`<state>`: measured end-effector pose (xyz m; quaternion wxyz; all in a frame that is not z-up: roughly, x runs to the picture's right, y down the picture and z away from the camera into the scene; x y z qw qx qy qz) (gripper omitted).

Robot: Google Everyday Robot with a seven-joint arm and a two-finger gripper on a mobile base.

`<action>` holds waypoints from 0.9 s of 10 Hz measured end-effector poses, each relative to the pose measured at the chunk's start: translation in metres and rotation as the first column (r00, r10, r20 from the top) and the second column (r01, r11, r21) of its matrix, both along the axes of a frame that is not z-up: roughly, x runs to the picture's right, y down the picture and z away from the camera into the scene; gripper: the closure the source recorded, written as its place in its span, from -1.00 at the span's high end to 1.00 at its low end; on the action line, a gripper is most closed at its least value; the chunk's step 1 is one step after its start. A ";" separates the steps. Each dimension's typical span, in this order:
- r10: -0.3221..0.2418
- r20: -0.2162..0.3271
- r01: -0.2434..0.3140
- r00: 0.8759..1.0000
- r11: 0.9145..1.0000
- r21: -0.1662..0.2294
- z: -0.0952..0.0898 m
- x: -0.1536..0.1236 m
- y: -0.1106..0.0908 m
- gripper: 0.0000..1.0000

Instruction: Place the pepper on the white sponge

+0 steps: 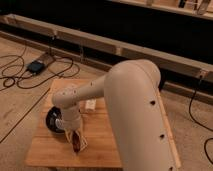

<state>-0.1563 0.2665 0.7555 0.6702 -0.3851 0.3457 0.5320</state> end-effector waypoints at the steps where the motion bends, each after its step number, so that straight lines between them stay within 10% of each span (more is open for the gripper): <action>1: -0.002 0.002 0.002 1.000 1.000 0.001 0.001 -0.001 0.000 -0.87; 9: -0.001 0.000 0.001 1.000 1.000 0.002 0.006 -0.001 -0.003 0.59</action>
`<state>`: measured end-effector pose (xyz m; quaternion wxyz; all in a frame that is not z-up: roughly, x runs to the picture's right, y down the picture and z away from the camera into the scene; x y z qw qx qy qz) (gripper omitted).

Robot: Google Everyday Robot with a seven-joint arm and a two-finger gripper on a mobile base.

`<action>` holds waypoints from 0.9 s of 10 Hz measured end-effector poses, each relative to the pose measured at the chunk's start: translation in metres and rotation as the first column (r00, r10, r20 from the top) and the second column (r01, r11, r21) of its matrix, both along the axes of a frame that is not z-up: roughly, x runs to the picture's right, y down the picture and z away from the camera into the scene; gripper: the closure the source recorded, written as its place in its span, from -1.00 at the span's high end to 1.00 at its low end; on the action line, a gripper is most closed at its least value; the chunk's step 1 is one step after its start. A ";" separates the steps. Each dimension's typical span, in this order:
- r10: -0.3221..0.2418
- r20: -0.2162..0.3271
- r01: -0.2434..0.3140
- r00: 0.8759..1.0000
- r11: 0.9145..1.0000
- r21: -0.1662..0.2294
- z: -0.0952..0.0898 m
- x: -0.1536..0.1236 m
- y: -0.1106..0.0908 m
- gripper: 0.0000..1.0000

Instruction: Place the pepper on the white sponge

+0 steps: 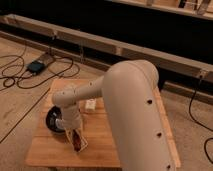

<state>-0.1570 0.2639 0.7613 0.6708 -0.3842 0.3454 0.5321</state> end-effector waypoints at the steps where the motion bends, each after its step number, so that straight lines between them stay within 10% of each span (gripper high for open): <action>1: 0.001 0.000 -0.001 1.000 1.000 -0.001 0.000 0.000 0.000 0.60; 9: 0.062 -0.009 -0.062 0.998 0.998 0.007 0.002 0.007 -0.012 0.60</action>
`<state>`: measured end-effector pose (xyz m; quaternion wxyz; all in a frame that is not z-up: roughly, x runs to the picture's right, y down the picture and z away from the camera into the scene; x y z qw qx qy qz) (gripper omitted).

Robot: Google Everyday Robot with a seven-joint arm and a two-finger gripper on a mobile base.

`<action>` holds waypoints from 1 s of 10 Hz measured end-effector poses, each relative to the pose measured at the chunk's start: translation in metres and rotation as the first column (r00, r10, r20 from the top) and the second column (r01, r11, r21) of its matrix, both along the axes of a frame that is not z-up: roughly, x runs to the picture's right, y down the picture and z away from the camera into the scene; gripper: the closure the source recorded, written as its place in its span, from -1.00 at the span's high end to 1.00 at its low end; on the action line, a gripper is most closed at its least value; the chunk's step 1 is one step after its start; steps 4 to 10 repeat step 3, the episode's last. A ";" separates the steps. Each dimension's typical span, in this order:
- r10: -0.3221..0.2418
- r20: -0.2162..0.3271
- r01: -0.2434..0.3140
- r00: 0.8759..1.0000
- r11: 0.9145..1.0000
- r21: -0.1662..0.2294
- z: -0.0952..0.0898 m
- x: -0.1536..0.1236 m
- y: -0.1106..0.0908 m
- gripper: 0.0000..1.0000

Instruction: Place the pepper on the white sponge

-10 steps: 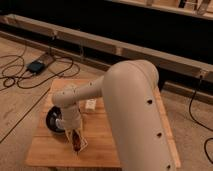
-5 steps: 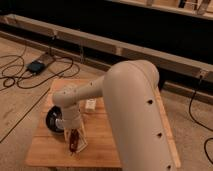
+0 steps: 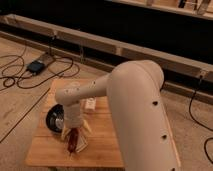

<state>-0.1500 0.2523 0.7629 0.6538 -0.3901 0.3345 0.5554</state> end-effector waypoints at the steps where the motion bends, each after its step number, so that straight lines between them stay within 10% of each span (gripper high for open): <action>1: -0.002 0.002 0.002 1.000 1.000 -0.001 0.000 -0.001 0.001 0.60; 10: -0.003 0.003 0.003 1.000 1.000 -0.001 -0.001 -0.002 0.001 0.60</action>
